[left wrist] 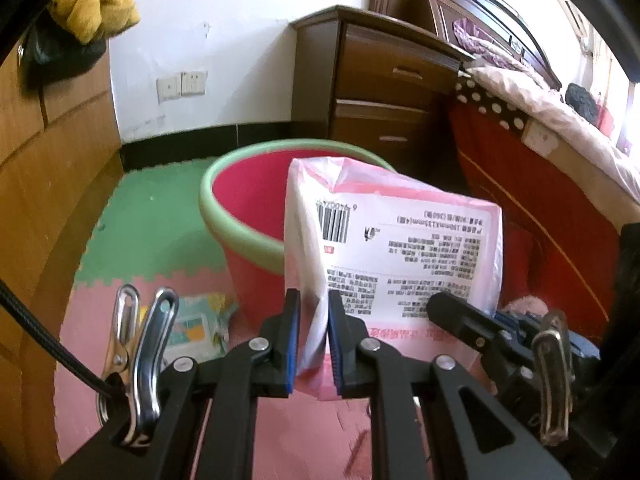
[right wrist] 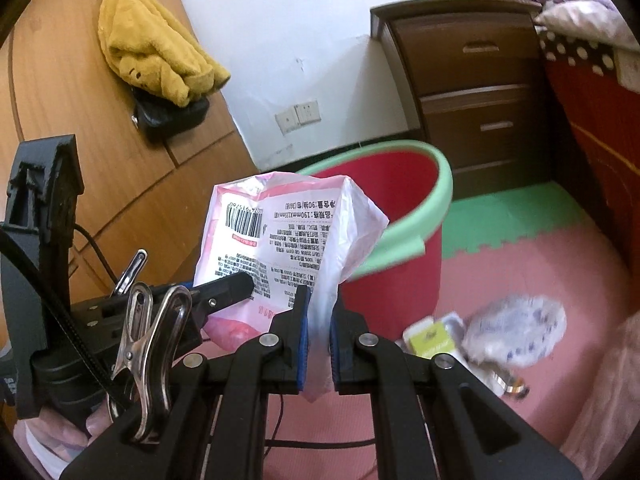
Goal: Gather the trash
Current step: 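Carry the pink packet over the bucket and open both tools to drop it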
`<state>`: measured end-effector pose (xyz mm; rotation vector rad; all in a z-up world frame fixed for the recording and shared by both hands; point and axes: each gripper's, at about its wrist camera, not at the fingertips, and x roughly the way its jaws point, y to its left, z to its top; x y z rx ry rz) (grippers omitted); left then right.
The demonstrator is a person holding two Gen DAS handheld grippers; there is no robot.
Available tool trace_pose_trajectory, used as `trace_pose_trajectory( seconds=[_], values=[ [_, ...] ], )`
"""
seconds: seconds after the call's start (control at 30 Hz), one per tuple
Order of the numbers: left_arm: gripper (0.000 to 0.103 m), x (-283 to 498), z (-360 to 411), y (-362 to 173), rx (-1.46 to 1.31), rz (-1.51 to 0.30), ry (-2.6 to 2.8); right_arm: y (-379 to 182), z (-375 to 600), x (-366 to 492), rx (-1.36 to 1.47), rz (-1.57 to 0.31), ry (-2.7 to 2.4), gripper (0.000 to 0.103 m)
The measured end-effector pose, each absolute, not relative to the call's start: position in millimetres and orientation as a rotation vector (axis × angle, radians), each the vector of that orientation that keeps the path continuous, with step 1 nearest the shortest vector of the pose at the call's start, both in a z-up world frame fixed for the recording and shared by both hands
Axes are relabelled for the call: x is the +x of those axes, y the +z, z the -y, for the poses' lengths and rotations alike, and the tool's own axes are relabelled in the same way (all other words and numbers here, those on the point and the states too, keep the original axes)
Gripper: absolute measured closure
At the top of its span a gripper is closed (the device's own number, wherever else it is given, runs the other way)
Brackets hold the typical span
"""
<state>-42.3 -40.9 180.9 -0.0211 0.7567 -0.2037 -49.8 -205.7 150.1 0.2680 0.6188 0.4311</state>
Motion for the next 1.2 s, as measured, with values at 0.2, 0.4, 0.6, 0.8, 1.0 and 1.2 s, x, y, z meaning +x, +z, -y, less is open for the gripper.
trace_pose_trajectory(
  seconds=[0.2,0.4,0.6,0.8,1.0,1.2],
  values=[
    [0.09,-13.2,50.0,192.2,0.013,-0.713,-0.186,169.7,207.2,-26.0,0.255,-0.556,0.42,0.093],
    [0.09,25.7,57.4,188.7,0.021,-0.721,-0.167,174.7,206.8,2.9,0.257,-0.518,0.406,0.093],
    [0.09,60.5,62.8,177.7,0.022,-0.739,-0.154,168.7,205.9,35.0,0.266,-0.504,0.384,0.093],
    [0.09,84.4,64.0,161.5,0.023,-0.775,-0.134,153.7,210.0,62.8,0.269,-0.527,0.347,0.093],
    [0.089,95.6,65.1,145.6,0.019,-0.813,-0.119,137.4,220.0,77.9,0.31,-0.557,0.329,0.093],
    [0.085,95.7,64.1,141.1,0.014,-0.829,-0.098,134.1,221.4,77.8,0.313,-0.55,0.339,0.08]
  ],
)
